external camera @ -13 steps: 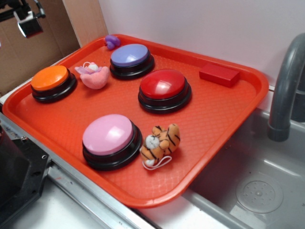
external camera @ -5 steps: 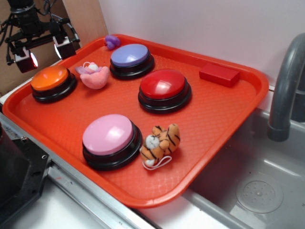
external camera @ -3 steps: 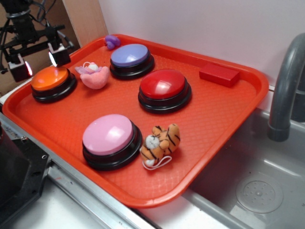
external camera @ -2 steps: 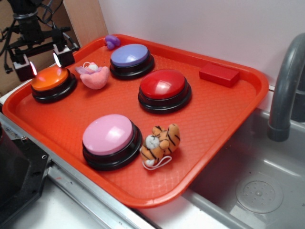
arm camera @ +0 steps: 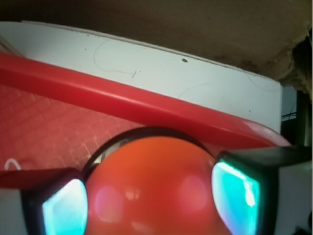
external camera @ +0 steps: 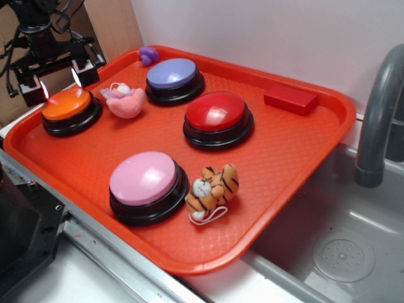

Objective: Push the orange button.

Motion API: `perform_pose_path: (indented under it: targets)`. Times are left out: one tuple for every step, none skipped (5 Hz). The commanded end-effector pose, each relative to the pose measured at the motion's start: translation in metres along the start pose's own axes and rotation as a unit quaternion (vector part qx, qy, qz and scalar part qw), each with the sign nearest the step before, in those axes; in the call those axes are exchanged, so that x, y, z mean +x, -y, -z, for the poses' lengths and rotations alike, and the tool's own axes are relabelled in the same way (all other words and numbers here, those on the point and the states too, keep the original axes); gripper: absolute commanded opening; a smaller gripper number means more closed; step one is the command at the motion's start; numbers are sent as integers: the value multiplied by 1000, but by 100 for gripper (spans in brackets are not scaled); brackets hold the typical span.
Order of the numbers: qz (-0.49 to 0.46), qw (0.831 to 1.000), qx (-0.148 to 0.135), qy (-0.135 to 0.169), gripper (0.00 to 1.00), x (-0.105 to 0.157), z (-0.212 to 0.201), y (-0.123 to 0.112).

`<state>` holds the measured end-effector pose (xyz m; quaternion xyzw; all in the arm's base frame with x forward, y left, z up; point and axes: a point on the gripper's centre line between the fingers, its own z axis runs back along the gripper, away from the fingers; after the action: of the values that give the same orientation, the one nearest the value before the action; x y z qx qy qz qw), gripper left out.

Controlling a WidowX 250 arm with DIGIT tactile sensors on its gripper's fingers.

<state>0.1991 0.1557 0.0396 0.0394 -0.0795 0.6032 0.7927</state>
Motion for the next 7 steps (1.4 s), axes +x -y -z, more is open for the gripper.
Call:
perform_pose_path:
  targets:
    - [46, 998, 5, -30, 100, -15, -21, -11]
    - [88, 996, 0, -9, 100, -11, -52, -8]
    - [113, 994, 10, 3, 100, -9, -60, -4]
    - [116, 993, 1, 15, 100, -7, -69, -6]
    - [123, 992, 3, 18, 100, -5, -74, -5]
    - [131, 991, 3, 23, 100, -4, -79, -4]
    - [142, 990, -3, 21, 100, -4, -84, -2]
